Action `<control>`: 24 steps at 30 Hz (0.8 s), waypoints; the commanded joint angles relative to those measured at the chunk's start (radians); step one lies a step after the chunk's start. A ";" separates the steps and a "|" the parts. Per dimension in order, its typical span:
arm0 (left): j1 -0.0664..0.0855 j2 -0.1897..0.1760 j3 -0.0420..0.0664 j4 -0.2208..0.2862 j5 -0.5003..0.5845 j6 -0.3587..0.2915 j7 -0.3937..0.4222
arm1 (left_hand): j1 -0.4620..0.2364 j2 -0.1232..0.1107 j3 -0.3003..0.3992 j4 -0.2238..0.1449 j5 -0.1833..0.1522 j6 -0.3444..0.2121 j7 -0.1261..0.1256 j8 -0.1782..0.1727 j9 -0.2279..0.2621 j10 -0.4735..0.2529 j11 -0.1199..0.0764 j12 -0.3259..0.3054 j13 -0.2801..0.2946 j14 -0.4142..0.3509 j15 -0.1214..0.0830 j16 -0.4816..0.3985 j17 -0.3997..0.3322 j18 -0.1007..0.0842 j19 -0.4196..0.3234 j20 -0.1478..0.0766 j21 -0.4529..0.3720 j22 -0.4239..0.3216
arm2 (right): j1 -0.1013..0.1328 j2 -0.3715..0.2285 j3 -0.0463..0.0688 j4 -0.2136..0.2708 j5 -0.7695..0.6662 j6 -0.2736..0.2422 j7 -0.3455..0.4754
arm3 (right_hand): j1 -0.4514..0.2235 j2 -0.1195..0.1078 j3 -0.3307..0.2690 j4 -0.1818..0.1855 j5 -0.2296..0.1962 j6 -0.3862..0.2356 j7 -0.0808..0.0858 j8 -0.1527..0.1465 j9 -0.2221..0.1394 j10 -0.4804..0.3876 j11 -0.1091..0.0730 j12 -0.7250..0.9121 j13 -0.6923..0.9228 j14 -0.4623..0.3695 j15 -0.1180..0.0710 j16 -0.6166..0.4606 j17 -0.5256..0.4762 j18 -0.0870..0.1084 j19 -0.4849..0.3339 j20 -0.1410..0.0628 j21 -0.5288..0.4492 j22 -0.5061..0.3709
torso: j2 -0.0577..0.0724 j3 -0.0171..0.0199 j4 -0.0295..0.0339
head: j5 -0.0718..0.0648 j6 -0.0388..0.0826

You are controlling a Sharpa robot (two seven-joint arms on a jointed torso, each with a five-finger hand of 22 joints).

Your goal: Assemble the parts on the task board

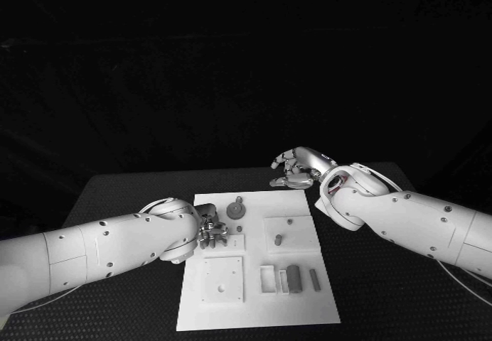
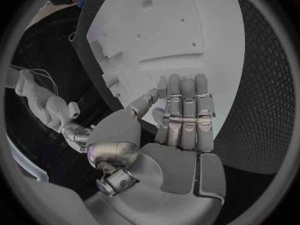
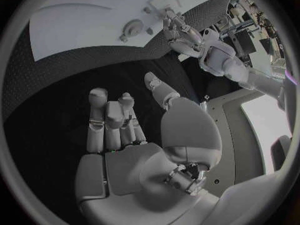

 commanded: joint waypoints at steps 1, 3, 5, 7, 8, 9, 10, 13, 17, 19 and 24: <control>-0.002 0.004 0.001 0.000 -0.026 0.010 0.000 | -0.003 0.004 0.005 -0.001 -0.003 0.085 -0.078 0.004 0.000 0.004 -0.006 0.004 0.001 0.003 -0.006 0.007 -0.001 0.002 0.008 0.000 0.003 0.002 | 0.000 0.000 0.001 0.001 0.002 0.012 0.004 | 0.002 0.010 -0.007 -0.001 -0.001 -0.014 0.019 0.005 -0.001 -0.001 -0.001 0.007 -0.001 -0.005 0.000 0.003 0.001 0.056 0.003 -0.002 -0.006 0.011 | 0.000 -0.0004 -0.0003 | 0.000 0.000; -0.003 0.005 0.001 -0.001 -0.027 0.011 0.000 | -0.004 0.004 0.005 -0.001 -0.003 0.086 -0.078 0.004 0.001 0.005 -0.006 0.004 0.002 0.004 -0.006 0.008 -0.001 0.002 0.008 -0.001 0.004 0.003 | 0.000 0.000 0.001 0.001 0.002 0.012 0.003 | 0.002 0.010 -0.007 -0.001 -0.001 -0.014 0.019 0.005 -0.001 -0.001 -0.001 0.007 -0.002 -0.005 0.000 0.003 0.001 0.056 0.003 -0.002 -0.007 0.011 | 0.000 -0.0007 -0.0004 | -0.001 0.000; -0.003 0.005 0.001 0.000 -0.027 0.012 0.000 | -0.006 0.004 0.006 -0.001 -0.003 0.087 -0.079 0.005 0.002 0.005 -0.007 0.005 0.002 0.004 -0.007 0.010 -0.001 0.002 0.009 -0.001 0.005 0.004 | 0.000 0.000 0.001 0.001 0.002 0.014 0.003 | 0.002 0.010 -0.007 -0.001 -0.001 -0.014 0.019 0.005 -0.001 -0.002 -0.001 0.007 -0.002 -0.006 0.000 0.003 0.001 0.056 0.003 -0.002 -0.007 0.011 | 0.000 -0.0004 -0.0002 | -0.001 -0.001; -0.004 0.005 0.001 0.000 -0.027 0.012 0.000 | -0.006 0.004 0.006 -0.001 -0.003 0.088 -0.079 0.005 0.002 0.006 -0.007 0.006 0.002 0.005 -0.007 0.010 -0.001 0.002 0.010 -0.001 0.005 0.004 | 0.000 0.000 0.001 0.001 0.002 0.014 0.003 | 0.002 0.010 -0.008 -0.001 -0.001 -0.014 0.019 0.005 -0.001 -0.002 -0.001 0.007 -0.002 -0.006 0.000 0.003 0.000 0.056 0.003 -0.002 -0.007 0.011 | 0.000 -0.0003 0.0001 | -0.001 -0.001; -0.004 0.005 0.001 0.000 -0.027 0.012 -0.001 | -0.007 0.004 0.007 -0.001 -0.003 0.088 -0.079 0.006 0.002 0.006 -0.007 0.006 0.003 0.005 -0.007 0.011 -0.001 0.002 0.010 -0.002 0.005 0.005 | 0.000 0.000 0.001 0.001 0.002 0.014 0.003 | 0.002 0.010 -0.008 -0.001 -0.001 -0.014 0.019 0.004 -0.002 -0.002 -0.001 0.007 -0.002 -0.006 0.000 0.003 0.000 0.056 0.003 -0.002 -0.007 0.011 | 0.000 -0.0003 0.0003 | -0.001 -0.001; -0.004 0.006 0.001 0.000 -0.029 0.011 -0.001 | -0.008 0.004 0.007 -0.001 -0.002 0.089 -0.079 0.006 0.003 0.007 -0.008 0.007 0.003 0.005 -0.007 0.012 -0.001 0.003 0.011 -0.002 0.005 0.005 | 0.000 0.000 0.001 0.001 0.002 0.014 0.002 | 0.002 0.010 -0.008 -0.001 -0.001 -0.015 0.019 0.004 -0.002 -0.002 -0.001 0.007 -0.002 -0.006 0.000 0.003 0.000 0.056 0.003 -0.002 -0.007 0.011 | 0.000 -0.0003 0.0005 | -0.001 -0.002; -0.004 0.006 0.001 0.000 -0.034 0.011 -0.001 | -0.008 0.004 0.007 -0.001 -0.002 0.089 -0.080 0.006 0.003 0.007 -0.008 0.007 0.003 0.006 -0.007 0.012 -0.001 0.003 0.011 -0.002 0.005 0.006 | 0.000 0.000 0.001 0.001 0.002 0.014 0.002 | 0.002 0.010 -0.008 -0.001 -0.001 -0.015 0.019 0.004 -0.002 -0.002 -0.001 0.007 -0.002 -0.006 0.000 0.003 0.000 0.056 0.003 -0.002 -0.007 0.011 | 0.000 -0.0003 0.0006 | -0.001 -0.002; -0.005 0.007 0.001 -0.001 -0.042 0.008 -0.001 | -0.010 0.004 0.008 -0.001 -0.001 0.091 -0.080 0.008 0.004 0.009 -0.009 0.008 0.004 0.007 -0.008 0.015 -0.001 0.003 0.012 -0.003 0.007 0.008 | 0.000 0.000 0.001 0.002 0.002 0.014 0.002 | 0.002 0.010 -0.009 0.000 -0.001 -0.015 0.019 0.004 -0.002 -0.002 -0.001 0.007 -0.003 -0.006 0.000 0.003 0.000 0.056 0.003 -0.001 -0.007 0.011 | 0.000 -0.0005 0.0008 | -0.001 0.000; -0.007 0.009 0.001 -0.002 -0.048 0.006 -0.001 | -0.013 0.005 0.008 -0.001 0.000 0.093 -0.081 0.009 0.005 0.011 -0.010 0.010 0.005 0.008 -0.009 0.017 -0.001 0.003 0.014 -0.003 0.008 0.010 | 0.000 0.000 0.001 0.002 0.002 0.015 0.002 | 0.001 0.011 -0.009 0.000 -0.001 -0.015 0.019 0.004 -0.002 -0.002 -0.001 0.007 -0.003 -0.006 0.000 0.003 0.000 0.056 0.003 -0.001 -0.007 0.011 | 0.000 -0.0002 0.0007 | 0.000 0.000; -0.009 0.010 0.001 -0.002 -0.049 0.007 -0.001 | -0.016 0.005 0.009 0.000 0.002 0.095 -0.083 0.011 0.007 0.013 -0.011 0.012 0.006 0.010 -0.010 0.020 -0.001 0.003 0.016 -0.004 0.009 0.012 | 0.000 0.000 0.001 0.002 0.002 0.015 0.002 | 0.001 0.011 -0.009 0.000 -0.001 -0.015 0.019 0.004 -0.002 -0.002 -0.001 0.007 -0.003 -0.006 0.000 0.003 0.000 0.056 0.003 -0.001 -0.008 0.011 | 0.000 0.0001 0.0005 | 0.000 -0.001; -0.011 0.012 0.001 0.001 -0.049 0.012 -0.001 | -0.019 0.007 0.009 0.000 0.005 0.097 -0.084 0.013 0.008 0.015 -0.012 0.014 0.008 0.012 -0.011 0.024 -0.001 0.004 0.018 -0.005 0.010 0.015 | 0.000 0.000 0.001 0.003 0.002 0.018 0.002 | 0.001 0.011 -0.010 0.001 -0.001 -0.015 0.019 0.004 -0.002 -0.002 -0.001 0.007 -0.004 -0.006 0.000 0.003 0.000 0.056 0.003 -0.001 -0.008 0.011 | -0.001 -0.0001 -0.0002 | 0.000 -0.001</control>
